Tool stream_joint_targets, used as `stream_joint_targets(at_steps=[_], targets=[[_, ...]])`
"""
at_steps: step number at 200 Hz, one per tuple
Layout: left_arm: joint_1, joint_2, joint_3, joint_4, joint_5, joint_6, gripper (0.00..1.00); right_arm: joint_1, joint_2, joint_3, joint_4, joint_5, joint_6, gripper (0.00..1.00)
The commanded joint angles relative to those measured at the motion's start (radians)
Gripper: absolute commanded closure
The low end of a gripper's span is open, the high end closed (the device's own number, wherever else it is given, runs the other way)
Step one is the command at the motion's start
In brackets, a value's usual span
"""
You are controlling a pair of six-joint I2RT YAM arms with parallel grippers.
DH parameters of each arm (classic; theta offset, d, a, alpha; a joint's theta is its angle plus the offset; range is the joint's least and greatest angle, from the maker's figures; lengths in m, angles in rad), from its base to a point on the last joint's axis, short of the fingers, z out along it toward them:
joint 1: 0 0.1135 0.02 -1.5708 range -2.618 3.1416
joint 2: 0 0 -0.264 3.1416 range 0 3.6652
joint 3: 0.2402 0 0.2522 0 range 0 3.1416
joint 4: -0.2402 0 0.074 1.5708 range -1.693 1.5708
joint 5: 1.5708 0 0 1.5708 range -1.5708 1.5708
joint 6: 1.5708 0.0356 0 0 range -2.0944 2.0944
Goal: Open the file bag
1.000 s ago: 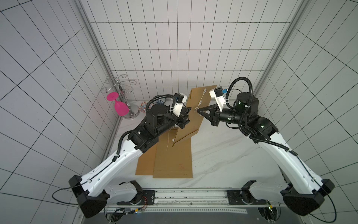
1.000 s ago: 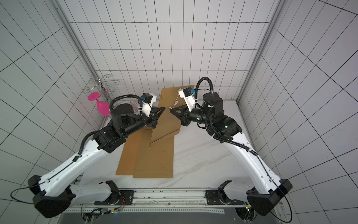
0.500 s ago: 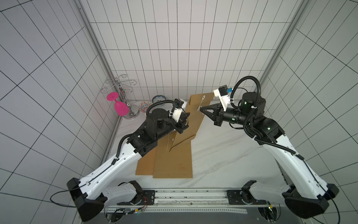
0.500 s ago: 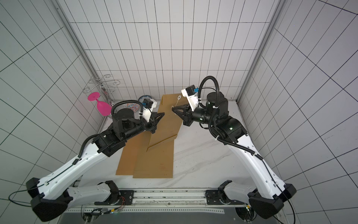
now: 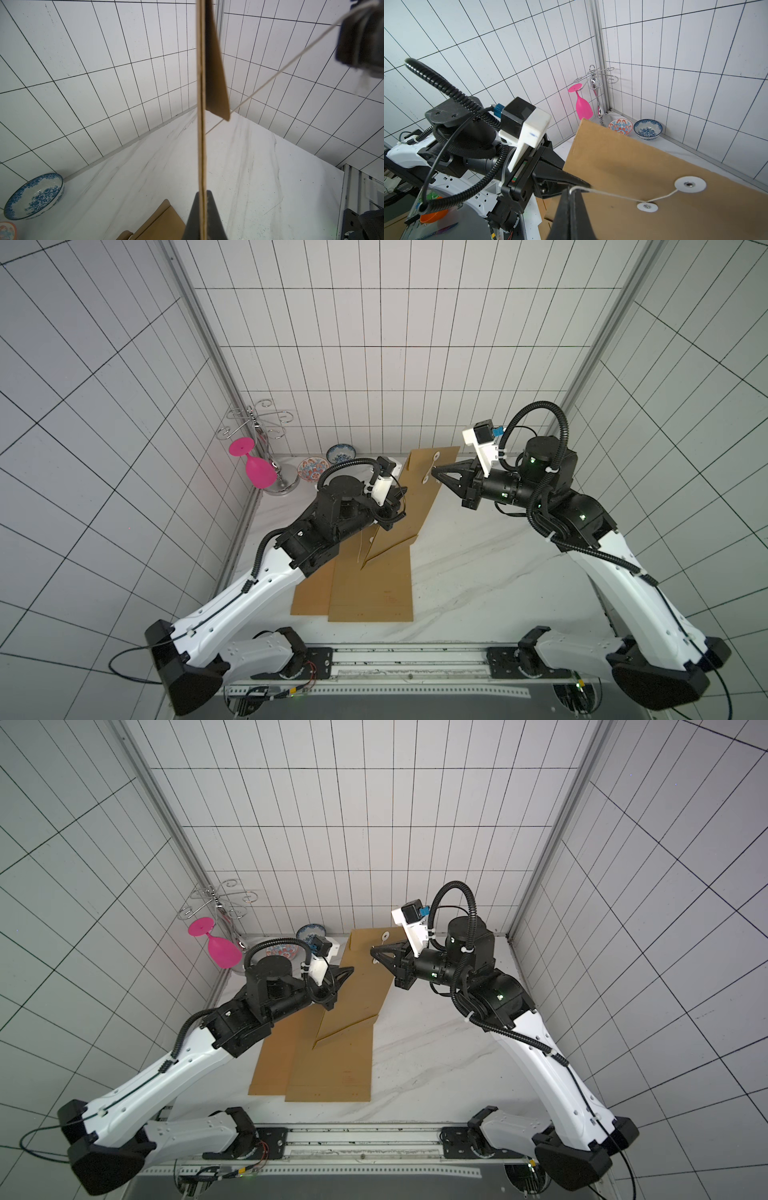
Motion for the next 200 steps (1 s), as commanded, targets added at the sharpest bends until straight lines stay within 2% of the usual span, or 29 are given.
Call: stream_joint_targets(at_steps=[1,54,133,200], targets=[[-0.003,-0.026,-0.016,0.016,0.007,0.017,1.00,0.009,-0.031,0.042,0.005,0.020,-0.022,1.00],[-0.004,-0.046,-0.042,0.010,0.039,0.037,1.00,0.008,-0.045,0.025,0.003,0.056,-0.032,1.00],[-0.003,-0.145,-0.098,0.059,0.116,0.039,1.00,-0.032,-0.080,0.015,-0.129,0.309,-0.103,1.00],[0.015,-0.209,-0.117,0.074,0.183,0.010,1.00,-0.114,-0.087,-0.014,-0.176,0.308,-0.115,1.00]])
